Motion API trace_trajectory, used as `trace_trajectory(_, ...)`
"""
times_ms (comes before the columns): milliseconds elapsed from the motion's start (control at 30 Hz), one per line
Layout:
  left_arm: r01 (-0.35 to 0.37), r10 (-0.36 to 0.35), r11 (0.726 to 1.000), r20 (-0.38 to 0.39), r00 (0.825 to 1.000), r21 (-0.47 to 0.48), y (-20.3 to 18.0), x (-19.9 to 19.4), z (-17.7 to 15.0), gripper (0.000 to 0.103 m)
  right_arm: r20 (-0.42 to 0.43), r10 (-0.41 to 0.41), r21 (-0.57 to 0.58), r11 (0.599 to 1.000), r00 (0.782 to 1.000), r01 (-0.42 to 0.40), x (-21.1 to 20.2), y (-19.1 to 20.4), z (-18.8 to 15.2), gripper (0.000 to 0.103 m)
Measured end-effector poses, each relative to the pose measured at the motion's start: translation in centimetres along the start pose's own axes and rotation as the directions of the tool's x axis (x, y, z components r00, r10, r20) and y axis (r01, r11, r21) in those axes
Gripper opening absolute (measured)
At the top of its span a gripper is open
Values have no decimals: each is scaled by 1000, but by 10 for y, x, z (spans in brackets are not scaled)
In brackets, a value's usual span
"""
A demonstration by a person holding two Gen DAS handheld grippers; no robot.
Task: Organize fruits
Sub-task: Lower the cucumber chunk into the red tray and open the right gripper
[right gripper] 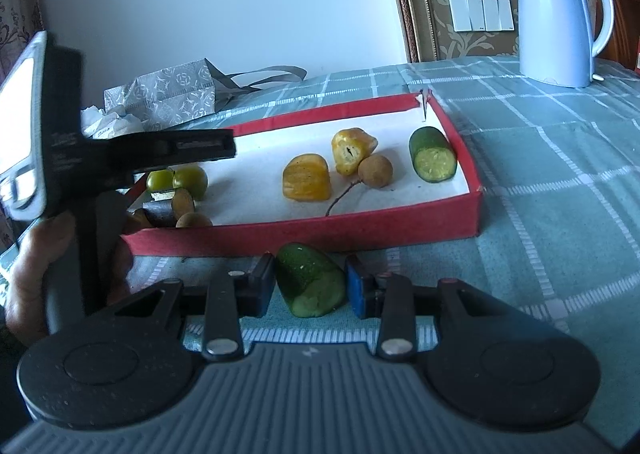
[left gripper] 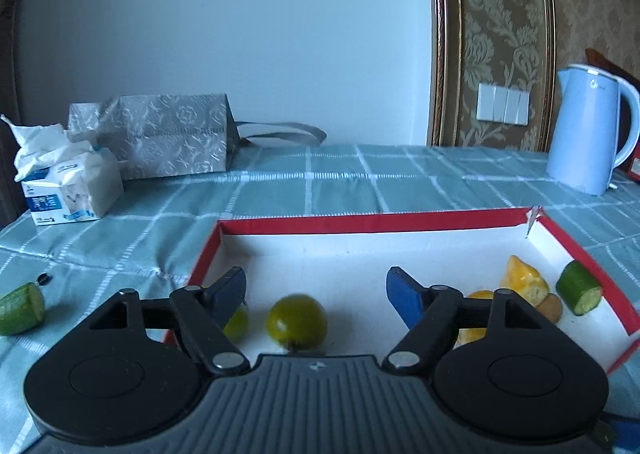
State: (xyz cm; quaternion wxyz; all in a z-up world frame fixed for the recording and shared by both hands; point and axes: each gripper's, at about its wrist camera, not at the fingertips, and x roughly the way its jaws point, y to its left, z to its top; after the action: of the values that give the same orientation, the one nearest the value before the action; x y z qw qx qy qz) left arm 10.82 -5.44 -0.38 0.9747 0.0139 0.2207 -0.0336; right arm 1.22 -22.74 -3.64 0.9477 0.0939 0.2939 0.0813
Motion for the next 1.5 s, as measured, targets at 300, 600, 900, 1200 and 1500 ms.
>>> trace_trajectory(300,27,-24,998,56,998,-61,32,-67,-23,80,8,-2,0,1000,1000,2,-1,0,-1,35)
trace_trajectory(600,90,-93,992,-29,995,-87,47,-88,-46,80,20,-10,-5,1000,1000,10,-3,0,-1,35)
trace_trajectory(900,77,-78,997,-156,985,-12,36,-72,-58,80,28,-32,1,999,999,32,-5,0,-1,35)
trace_trajectory(1200,71,-65,997,-191,979,28,32,-69,-62,86,47,-67,-12,998,997,68,-6,4,-1,35)
trace_trajectory(1500,74,-66,997,-198,978,38,30,-68,-61,90,110,-94,-81,991,989,103,-15,13,25,35)
